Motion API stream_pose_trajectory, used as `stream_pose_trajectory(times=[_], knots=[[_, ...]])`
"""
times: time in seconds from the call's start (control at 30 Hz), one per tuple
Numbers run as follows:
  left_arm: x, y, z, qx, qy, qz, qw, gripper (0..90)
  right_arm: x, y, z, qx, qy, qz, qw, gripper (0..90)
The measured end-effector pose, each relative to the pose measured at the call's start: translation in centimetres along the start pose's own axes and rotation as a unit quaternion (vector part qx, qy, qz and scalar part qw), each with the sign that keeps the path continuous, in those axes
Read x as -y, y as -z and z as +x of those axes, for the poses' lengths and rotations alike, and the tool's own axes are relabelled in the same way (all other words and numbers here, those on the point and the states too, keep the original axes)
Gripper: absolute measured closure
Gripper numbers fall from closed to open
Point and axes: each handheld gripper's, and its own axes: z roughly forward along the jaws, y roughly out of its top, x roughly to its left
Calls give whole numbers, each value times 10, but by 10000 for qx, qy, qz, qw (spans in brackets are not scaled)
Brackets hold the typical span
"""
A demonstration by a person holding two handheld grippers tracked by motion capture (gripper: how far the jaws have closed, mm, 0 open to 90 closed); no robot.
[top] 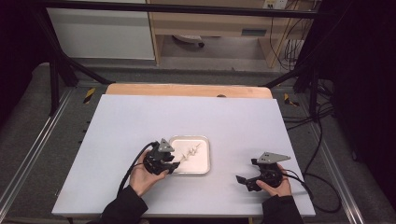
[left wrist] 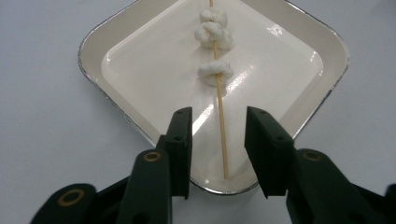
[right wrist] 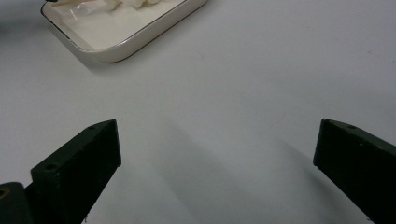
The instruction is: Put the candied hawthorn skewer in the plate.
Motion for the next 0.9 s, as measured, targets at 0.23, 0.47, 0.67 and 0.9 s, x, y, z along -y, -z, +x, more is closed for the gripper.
stream_pose_trajectory(times=[0.23, 0.47, 0.67, 0.9], knots=[[5, 18, 8, 39, -63, -86, 9999, 420, 0, 0, 0, 3, -24, 9, 10000, 13], [19, 33, 19, -59, -30, -87, 9999, 286, 0, 1, 0, 11, -26, -12, 10000, 11], [41, 43, 32, -192, 85, -146, 9997, 180, 0, 2, -1, 23, -39, -6, 10000, 8], [69, 51, 42, -363, 250, -255, 9987, 104, 0, 1, -1, 36, -40, 13, 10000, 7]])
